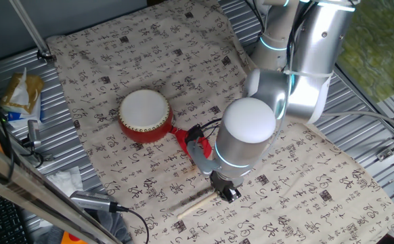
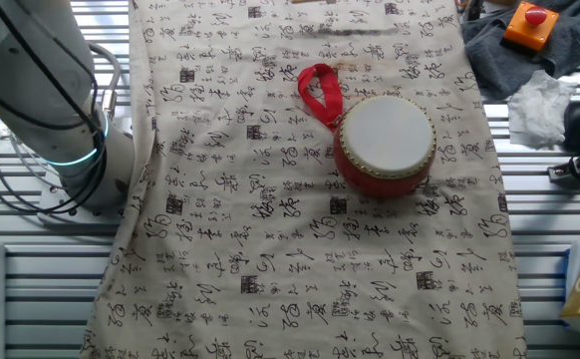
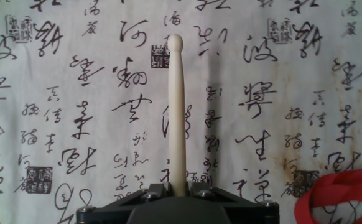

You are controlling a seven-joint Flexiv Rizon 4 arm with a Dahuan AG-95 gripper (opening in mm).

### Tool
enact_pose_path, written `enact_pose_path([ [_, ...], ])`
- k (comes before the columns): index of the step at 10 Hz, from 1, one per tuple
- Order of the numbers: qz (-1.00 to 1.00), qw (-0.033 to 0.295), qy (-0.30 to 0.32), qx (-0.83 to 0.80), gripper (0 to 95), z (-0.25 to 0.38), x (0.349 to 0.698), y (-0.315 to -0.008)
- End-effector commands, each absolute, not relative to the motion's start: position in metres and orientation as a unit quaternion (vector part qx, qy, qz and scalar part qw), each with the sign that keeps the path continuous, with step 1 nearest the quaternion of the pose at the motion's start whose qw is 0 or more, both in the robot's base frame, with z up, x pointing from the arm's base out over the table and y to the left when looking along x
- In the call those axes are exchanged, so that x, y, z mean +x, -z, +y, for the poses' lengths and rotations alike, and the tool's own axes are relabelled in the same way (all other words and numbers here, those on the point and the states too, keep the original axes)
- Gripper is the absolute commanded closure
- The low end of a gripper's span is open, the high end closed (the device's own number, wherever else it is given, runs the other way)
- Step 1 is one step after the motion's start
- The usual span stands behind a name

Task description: Play the drum

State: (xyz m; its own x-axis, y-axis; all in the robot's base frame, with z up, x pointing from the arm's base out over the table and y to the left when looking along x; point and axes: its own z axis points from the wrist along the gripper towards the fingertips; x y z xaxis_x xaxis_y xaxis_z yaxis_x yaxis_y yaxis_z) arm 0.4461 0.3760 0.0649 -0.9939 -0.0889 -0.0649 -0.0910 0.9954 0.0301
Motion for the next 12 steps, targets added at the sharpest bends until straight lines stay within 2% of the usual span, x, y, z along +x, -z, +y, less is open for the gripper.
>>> enact_pose_path([
  [1, 0.998, 0.036, -0.016, -0.053, 95.0, 0.374, 0.445, -0.066],
  [4, 0.997, 0.038, -0.016, -0.061, 95.0, 0.374, 0.445, -0.066],
  [8, 0.998, 0.02, -0.017, -0.06, 95.0, 0.372, 0.444, -0.068],
  [12, 0.998, 0.012, -0.029, -0.062, 95.0, 0.361, 0.456, -0.041],
])
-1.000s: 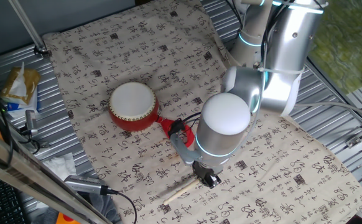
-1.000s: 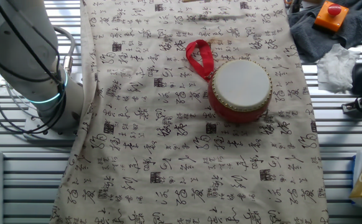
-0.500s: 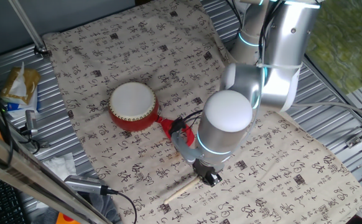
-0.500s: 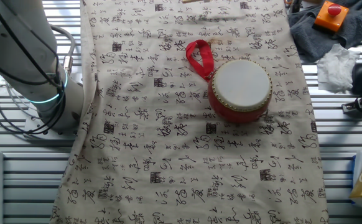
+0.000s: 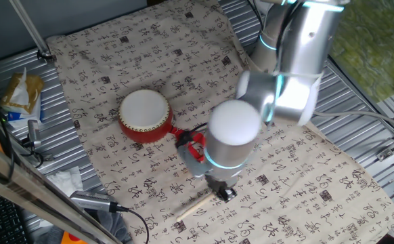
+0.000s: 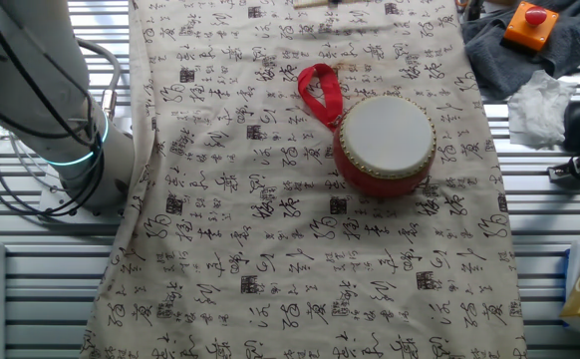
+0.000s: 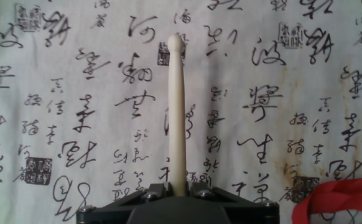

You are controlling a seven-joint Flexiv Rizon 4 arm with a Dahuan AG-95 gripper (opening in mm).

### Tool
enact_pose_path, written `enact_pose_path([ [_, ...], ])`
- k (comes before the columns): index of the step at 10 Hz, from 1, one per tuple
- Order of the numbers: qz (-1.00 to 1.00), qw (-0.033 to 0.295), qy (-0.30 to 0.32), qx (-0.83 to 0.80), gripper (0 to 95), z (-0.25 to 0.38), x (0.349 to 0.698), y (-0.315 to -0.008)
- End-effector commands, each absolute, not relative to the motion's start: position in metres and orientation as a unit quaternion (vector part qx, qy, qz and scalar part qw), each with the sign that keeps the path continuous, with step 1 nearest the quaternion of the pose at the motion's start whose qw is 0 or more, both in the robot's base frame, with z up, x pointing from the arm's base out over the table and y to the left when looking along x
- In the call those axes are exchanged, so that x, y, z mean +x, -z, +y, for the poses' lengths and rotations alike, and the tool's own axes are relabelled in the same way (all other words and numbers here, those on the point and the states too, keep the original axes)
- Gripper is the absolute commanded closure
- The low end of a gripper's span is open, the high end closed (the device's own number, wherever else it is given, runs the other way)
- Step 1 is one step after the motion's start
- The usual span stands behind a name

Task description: Play the drum

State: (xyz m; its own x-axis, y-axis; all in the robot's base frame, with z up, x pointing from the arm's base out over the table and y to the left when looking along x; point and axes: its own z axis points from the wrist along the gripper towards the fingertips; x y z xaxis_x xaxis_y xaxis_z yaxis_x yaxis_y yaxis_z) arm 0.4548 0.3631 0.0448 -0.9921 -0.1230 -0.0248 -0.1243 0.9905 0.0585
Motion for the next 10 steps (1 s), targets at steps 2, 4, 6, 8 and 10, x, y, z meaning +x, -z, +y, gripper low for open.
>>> enact_pose_path([
  [2, 0.997, 0.009, -0.032, -0.063, 95.0, 0.358, 0.459, -0.031],
  [4, 0.998, 0.005, -0.033, -0.062, 95.0, 0.358, 0.459, -0.031],
  [6, 0.998, 0.003, -0.033, -0.059, 95.0, 0.357, 0.461, -0.026],
  [8, 0.998, 0.005, -0.034, -0.052, 95.0, 0.355, 0.46, -0.02],
  [10, 0.999, 0.007, -0.042, -0.025, 95.0, 0.353, 0.453, -0.015],
])
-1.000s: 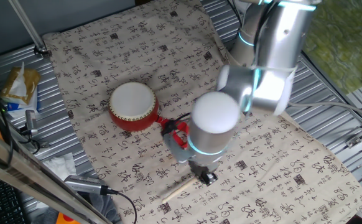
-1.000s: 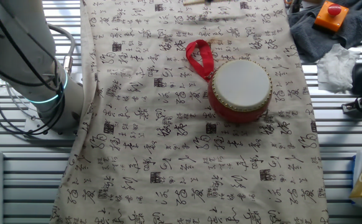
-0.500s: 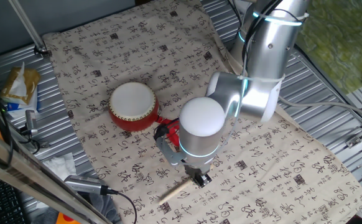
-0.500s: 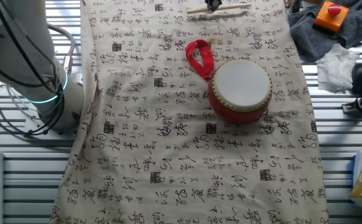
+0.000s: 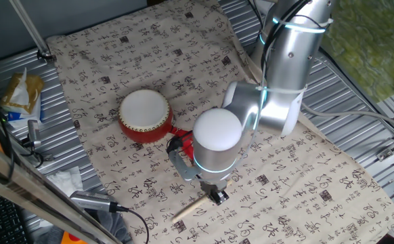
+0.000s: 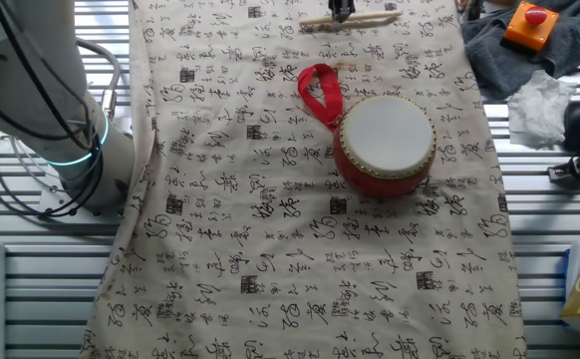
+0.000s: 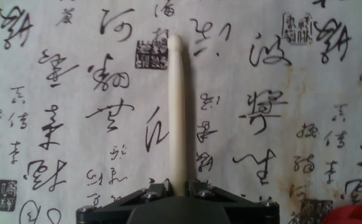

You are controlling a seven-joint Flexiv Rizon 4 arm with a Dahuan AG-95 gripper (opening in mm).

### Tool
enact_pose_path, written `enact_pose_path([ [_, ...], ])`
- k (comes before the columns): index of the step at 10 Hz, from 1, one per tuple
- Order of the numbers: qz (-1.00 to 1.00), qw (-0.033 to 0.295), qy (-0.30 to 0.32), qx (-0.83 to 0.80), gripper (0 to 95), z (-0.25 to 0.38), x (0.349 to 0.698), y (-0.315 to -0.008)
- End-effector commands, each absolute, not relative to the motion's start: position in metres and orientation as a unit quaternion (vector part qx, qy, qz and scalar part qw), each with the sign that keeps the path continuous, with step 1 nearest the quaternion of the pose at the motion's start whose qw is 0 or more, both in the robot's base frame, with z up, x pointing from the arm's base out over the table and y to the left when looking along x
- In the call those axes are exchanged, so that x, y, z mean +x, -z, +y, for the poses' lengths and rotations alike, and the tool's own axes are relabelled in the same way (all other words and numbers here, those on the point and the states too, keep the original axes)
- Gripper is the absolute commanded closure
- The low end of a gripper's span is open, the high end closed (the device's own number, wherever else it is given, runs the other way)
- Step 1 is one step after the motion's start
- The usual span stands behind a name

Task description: Play the drum

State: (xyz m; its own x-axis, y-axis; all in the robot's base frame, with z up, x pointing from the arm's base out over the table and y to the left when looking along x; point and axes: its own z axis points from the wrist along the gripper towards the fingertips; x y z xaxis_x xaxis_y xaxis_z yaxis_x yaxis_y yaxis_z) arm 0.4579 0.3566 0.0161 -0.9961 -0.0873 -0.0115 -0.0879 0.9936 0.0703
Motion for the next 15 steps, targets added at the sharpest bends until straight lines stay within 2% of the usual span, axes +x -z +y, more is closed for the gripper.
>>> enact_pose_path([
  [1, 0.999, 0.007, -0.046, -0.018, 95.0, 0.353, 0.45, -0.014],
  [4, 0.999, 0.009, -0.046, -0.007, 95.0, 0.352, 0.443, -0.011],
  [5, 0.999, 0.009, -0.046, -0.01, 76.0, 0.352, 0.444, -0.011],
  [6, 0.999, 0.011, -0.046, -0.011, 76.0, 0.352, 0.444, -0.011],
  [7, 0.999, 0.014, -0.05, -0.012, 57.0, 0.352, 0.444, -0.011],
  [8, 0.998, 0.018, -0.057, -0.015, 19.0, 0.352, 0.444, -0.01],
  [13, 0.996, 0.021, -0.052, -0.07, 19.0, 0.359, 0.437, -0.033],
  [15, 0.995, 0.02, -0.027, -0.098, 19.0, 0.363, 0.433, -0.045],
])
